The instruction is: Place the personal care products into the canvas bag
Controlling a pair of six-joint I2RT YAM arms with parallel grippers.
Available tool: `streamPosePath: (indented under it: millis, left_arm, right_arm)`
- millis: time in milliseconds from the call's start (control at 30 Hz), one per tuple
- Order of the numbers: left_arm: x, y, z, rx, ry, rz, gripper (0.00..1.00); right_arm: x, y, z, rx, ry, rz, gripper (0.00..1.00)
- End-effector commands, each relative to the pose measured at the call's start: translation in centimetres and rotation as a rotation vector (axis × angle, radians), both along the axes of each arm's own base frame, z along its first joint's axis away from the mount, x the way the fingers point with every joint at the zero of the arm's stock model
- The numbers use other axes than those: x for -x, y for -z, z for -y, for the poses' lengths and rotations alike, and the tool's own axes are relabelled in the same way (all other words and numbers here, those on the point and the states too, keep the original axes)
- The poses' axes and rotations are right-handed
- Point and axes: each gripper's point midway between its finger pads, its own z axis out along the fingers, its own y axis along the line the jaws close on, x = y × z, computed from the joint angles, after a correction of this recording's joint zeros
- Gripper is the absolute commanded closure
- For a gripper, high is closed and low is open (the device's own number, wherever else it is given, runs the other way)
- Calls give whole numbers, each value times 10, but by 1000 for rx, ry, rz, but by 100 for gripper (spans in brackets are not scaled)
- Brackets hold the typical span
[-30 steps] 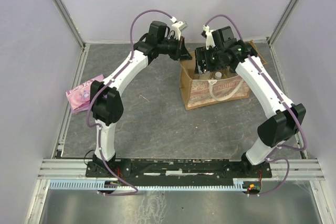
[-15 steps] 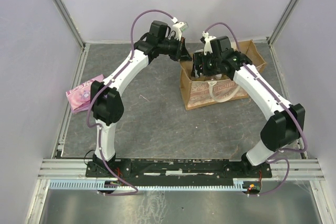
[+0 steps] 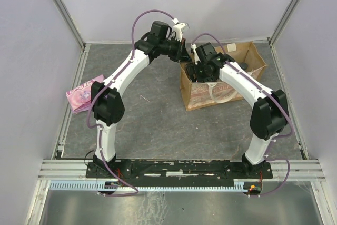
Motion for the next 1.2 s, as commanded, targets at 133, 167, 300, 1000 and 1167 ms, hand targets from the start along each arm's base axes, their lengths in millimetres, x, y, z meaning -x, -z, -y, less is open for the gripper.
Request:
streamPosePath:
  millis: [133,167,300,1000,1167]
  left_arm:
    - [-9,-31,-5,-5,0,127,97]
    - [-10,-31,-5,-6,-1,127,97]
    - [-10,-27,-5,-12,0,120,97]
    - [-11,-25,-4,-13,0,117,97]
    - [-11,-26,-5,-14,-5,120,97]
  right_arm:
    - [-13,-20,-5,33,4,85,100]
    - [-13,-18,-4,43,7,79,100]
    - [-10,-1,0,97,6,33,100]
    - [-21,-120,-9,-17,10,228,0]
    - [-18,-161,4,-11,31,321,0]
